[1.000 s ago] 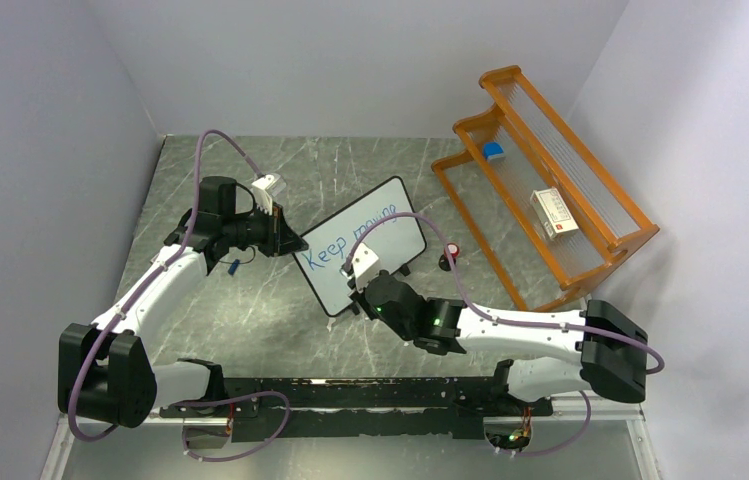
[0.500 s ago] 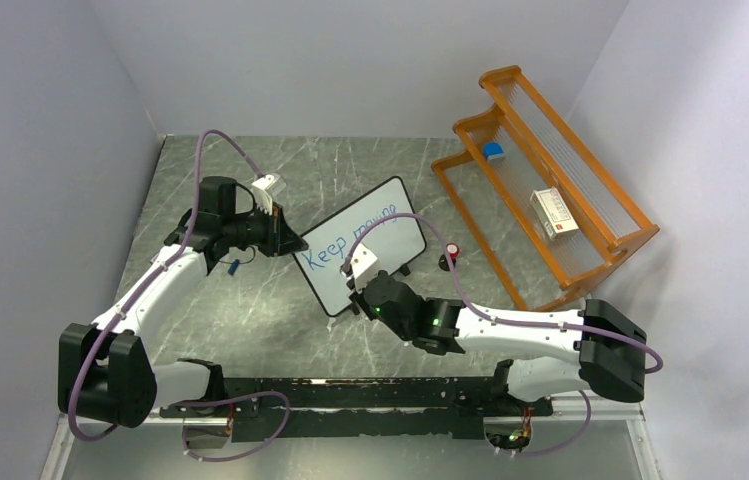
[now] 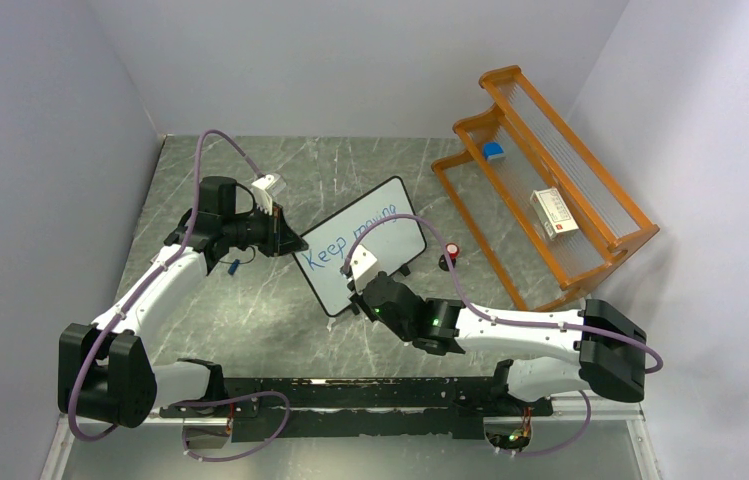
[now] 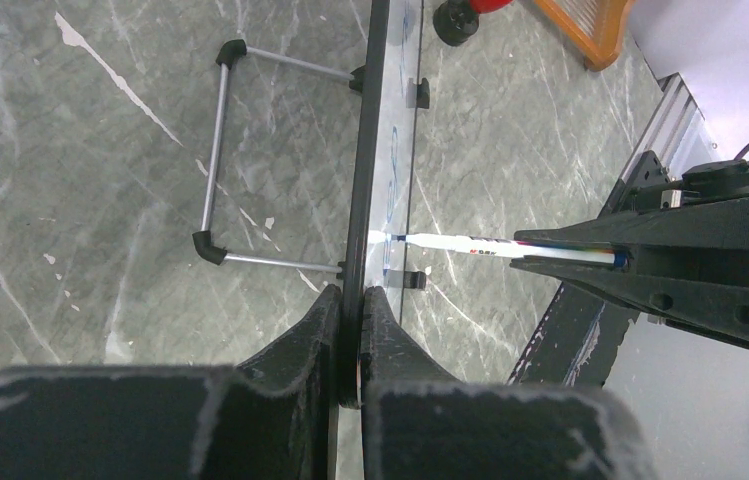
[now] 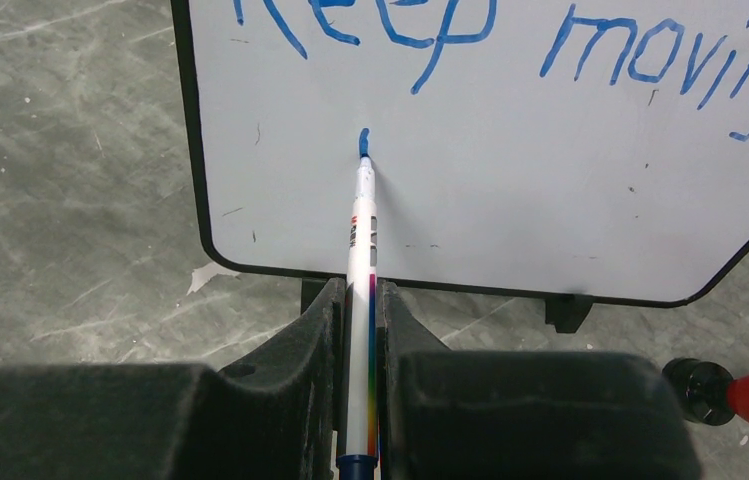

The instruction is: Write a sentence on the whiteboard

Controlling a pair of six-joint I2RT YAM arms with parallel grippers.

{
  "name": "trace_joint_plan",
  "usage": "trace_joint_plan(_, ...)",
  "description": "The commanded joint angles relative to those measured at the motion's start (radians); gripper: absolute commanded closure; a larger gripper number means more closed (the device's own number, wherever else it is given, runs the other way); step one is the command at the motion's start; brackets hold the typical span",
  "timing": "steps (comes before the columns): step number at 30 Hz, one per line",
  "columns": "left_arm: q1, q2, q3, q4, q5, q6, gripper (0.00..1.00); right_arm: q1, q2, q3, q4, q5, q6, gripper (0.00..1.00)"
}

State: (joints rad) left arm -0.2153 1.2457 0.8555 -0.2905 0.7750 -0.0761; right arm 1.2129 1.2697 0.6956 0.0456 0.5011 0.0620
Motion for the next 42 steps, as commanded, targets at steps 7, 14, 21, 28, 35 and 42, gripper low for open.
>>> trace_joint_plan(7, -0.007, 0.038, -0.019, -0.077, -0.149, 0.053, 0.95, 0.002, -0.003, -0.002, -0.033, 0.037, -0.008, 1.00)
trace_joint_plan(14, -0.007, 0.036, -0.019, -0.076, -0.148, 0.053, 0.95, -0.002, 0.001, 0.001, -0.020, 0.051, -0.017, 1.00)
trace_joint_plan(21, -0.007, 0.037, -0.019, -0.076, -0.146, 0.053, 0.95, -0.013, 0.003, 0.004, 0.002, 0.063, -0.021, 1.00)
trace_joint_plan(28, -0.007, 0.035, -0.019, -0.076, -0.145, 0.055, 0.95, -0.019, 0.008, 0.019, 0.030, 0.060, -0.041, 1.00)
trace_joint_plan(35, -0.007, 0.035, -0.019, -0.076, -0.143, 0.055, 0.95, -0.021, 0.006, 0.030, 0.048, 0.063, -0.049, 1.00)
trace_joint_plan(42, -0.007, 0.037, -0.019, -0.075, -0.144, 0.055, 0.95, -0.026, 0.008, 0.037, 0.056, 0.054, -0.054, 1.00)
